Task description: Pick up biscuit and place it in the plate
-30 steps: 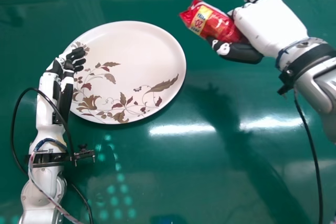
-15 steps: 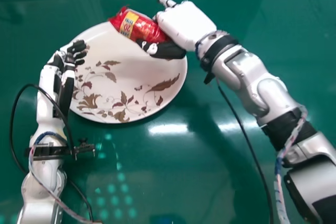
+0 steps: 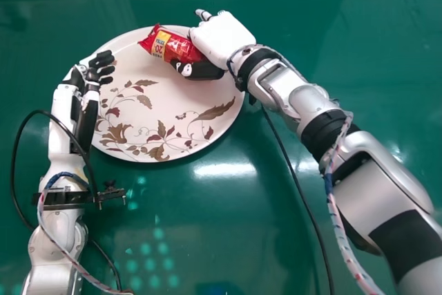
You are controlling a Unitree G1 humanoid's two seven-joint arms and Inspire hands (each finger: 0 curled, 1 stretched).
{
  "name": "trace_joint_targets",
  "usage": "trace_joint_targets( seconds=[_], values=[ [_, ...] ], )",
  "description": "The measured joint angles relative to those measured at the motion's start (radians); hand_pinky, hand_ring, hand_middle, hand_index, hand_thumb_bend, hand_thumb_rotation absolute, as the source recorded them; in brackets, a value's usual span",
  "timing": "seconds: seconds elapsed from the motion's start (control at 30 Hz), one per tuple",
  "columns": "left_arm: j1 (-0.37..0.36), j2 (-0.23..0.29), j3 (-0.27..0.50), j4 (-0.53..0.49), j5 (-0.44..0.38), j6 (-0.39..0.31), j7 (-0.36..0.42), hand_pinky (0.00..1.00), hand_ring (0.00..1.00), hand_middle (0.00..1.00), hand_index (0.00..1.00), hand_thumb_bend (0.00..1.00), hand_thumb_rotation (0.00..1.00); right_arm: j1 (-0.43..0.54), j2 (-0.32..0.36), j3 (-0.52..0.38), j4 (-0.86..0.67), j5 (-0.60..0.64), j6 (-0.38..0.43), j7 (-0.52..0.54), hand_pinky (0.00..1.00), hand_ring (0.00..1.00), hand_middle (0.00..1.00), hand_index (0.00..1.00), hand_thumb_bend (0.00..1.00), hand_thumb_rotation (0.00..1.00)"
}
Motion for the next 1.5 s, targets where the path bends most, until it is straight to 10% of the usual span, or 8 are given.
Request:
trace_joint_targets(
  seconds=[0.3, 0.4, 0.57, 0.7, 1.2, 1.5],
  values=[
    [0.006, -0.006, -0.001, -0.006, 0.0, 0.0, 0.001, 0.75, 0.79, 0.81, 0.82, 0.29, 0.11, -0.023, 0.018, 0.015, 0.071, 0.04, -0.015, -0.039, 0.08, 0.13, 0.47, 0.48, 0.53, 0.0],
    [0.006, -0.008, -0.002, -0.007, 0.001, 0.0, 0.001, 0.75, 0.79, 0.81, 0.83, 0.29, 0.1, -0.023, 0.017, 0.006, 0.078, 0.076, -0.026, -0.038, 0.25, 0.34, 0.46, 0.48, 0.52, 0.0],
    [0.005, -0.01, -0.003, -0.007, 0.014, 0.0, 0.003, 0.74, 0.79, 0.81, 0.82, 0.28, 0.03, -0.023, 0.001, 0.035, 0.042, 0.058, 0.037, -0.006, 0.68, 0.79, 0.84, 0.82, 0.91, 0.51],
    [0.006, -0.012, -0.004, -0.008, 0.018, 0.0, 0.003, 0.76, 0.8, 0.81, 0.82, 0.28, 0.0, -0.022, -0.028, 0.048, -0.007, 0.04, 0.085, 0.042, 0.85, 0.95, 0.99, 0.99, 1.0, 0.7],
    [0.003, -0.021, -0.02, -0.006, 0.023, 0.0, 0.002, 0.75, 0.79, 0.81, 0.82, 0.27, 0.0, 0.084, -0.183, -0.043, -0.268, 0.105, 0.17, 0.166, 0.9, 0.98, 1.0, 1.0, 1.0, 0.73],
    [-0.002, -0.025, -0.037, -0.005, 0.041, 0.009, 0.002, 0.77, 0.79, 0.8, 0.82, 0.28, 0.0, 0.291, -0.329, -0.236, -0.657, 0.204, 0.21, 0.23, 0.72, 0.84, 0.9, 0.88, 0.91, 0.56]
  ],
)
